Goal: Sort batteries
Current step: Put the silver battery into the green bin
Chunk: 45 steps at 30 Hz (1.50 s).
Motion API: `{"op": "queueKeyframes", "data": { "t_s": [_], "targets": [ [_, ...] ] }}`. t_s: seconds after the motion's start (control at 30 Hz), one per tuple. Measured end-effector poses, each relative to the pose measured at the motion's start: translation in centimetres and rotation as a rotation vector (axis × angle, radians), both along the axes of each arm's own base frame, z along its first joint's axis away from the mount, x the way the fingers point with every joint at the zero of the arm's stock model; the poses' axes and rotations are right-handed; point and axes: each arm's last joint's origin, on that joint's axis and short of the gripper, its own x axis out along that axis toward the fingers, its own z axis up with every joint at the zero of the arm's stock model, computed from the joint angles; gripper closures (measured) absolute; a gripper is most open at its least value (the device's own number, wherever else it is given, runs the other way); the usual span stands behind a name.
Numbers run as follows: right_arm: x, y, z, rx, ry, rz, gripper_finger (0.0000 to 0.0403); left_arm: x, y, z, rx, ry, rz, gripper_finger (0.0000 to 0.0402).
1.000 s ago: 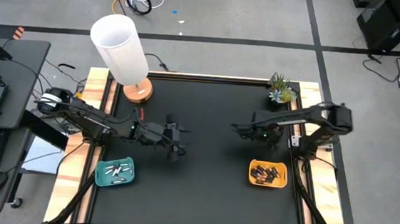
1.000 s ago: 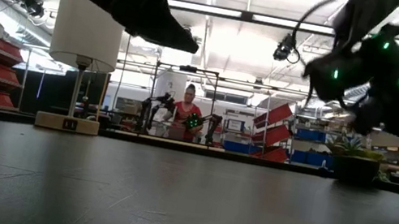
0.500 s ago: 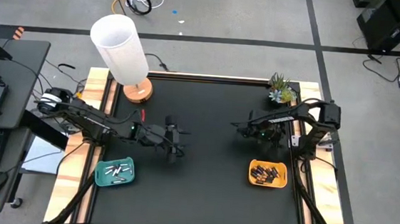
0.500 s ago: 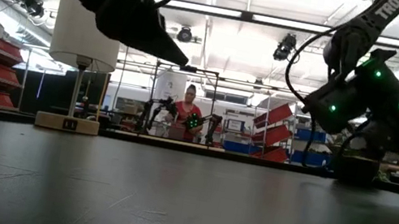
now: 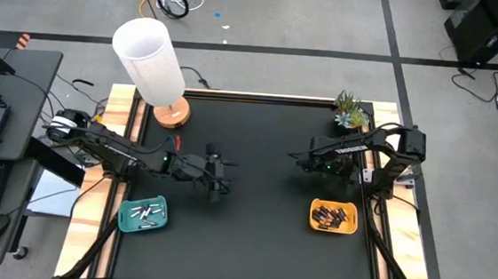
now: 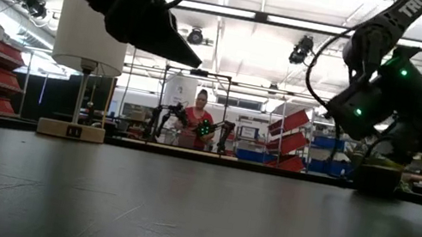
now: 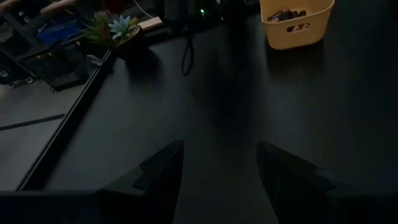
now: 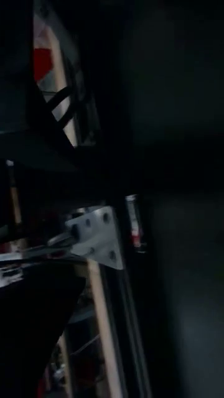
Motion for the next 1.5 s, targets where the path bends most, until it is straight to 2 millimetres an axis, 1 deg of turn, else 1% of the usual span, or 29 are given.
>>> {"op": "queueKeyframes", "data": {
  "t_s": [0.07,0.4,0.47,0.53,0.67,0.9,1.03,1.13,1.27,1.37,1.5],
  "targets": [
    [-0.2,-0.1,-0.1,0.003,0.012,-0.009,0.0135,0.0,0.0,0.0,-0.002,0.003,0.001,0.0184],
    [0.2,-0.3,-0.7,0.017,-0.072,-0.030,0.0143,0.0,-0.1,0.0,-0.008,0.001,0.001,0.0184],
    [0.2,-0.5,-1.1,0.030,-0.101,-0.061,0.0142,0.0,-0.1,0.0,-0.008,0.003,0.000,0.0184],
    [0.3,-0.7,-1.7,0.039,-0.112,-0.135,0.0142,-0.1,-0.1,-0.1,-0.007,0.008,0.000,0.0184],
    [-0.3,-0.9,-2.8,0.001,0.006,-0.148,0.0144,-0.2,-0.1,-0.4,-0.003,0.038,0.000,0.0184],
    [-0.4,-1.5,-4.7,0.021,0.093,-0.177,0.0146,-0.3,-0.1,-0.5,0.002,0.061,-0.002,0.0184],
    [-0.4,-1.8,-5.3,0.014,0.106,-0.180,0.0146,-0.3,-0.1,-0.6,0.004,0.068,-0.002,0.0184],
    [-0.1,-1.9,-5.7,0.018,0.056,-0.172,0.0146,-0.3,-0.1,-0.6,0.010,0.069,-0.005,0.0184],
    [0.0,-1.9,-5.7,0.070,0.037,-0.197,0.0147,-0.3,-0.1,-0.6,0.011,0.072,-0.006,0.0184],
    [-0.2,-1.8,-5.3,0.125,0.069,-0.250,0.0149,-0.4,-0.1,-0.8,0.014,0.090,-0.006,0.0184],
    [0.0,-1.9,-4.3,0.077,0.049,-0.294,0.0159,-0.5,-0.1,-0.9,0.015,0.105,-0.005,0.0184]
  ]
}}
